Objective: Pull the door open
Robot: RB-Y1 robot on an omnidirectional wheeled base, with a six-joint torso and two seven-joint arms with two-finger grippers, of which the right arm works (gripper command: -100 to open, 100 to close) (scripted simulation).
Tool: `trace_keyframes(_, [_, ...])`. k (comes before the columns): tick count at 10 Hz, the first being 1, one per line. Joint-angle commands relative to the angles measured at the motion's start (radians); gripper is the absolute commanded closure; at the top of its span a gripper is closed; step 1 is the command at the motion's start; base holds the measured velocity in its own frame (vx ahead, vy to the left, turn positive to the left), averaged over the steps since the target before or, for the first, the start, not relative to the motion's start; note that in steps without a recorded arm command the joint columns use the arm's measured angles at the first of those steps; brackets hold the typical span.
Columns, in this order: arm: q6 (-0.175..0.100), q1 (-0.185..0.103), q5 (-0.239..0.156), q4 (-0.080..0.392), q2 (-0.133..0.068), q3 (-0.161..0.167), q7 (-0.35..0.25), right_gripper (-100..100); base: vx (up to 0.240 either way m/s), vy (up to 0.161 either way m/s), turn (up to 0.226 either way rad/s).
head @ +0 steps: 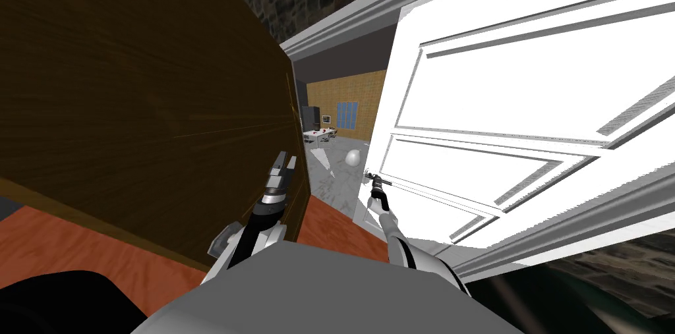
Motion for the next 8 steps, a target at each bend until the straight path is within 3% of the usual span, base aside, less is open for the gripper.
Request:
trace_keyframes(1, [0.015, 0.013, 0.001, -0.019, -0.004, 0.014, -0.014, 100, -0.097, -0.077, 0.22])
trace_keyframes(3, [0.014, 0.02, -0.004, -0.012, -0.036, 0.028, -0.043, 100, -0.103, -0.037, 0.297])
trace_keyframes(8, [0.013, 0.035, -0.014, 0.004, -0.1, 0.058, -0.105, 100, -0.068, 0.005, 0.18])
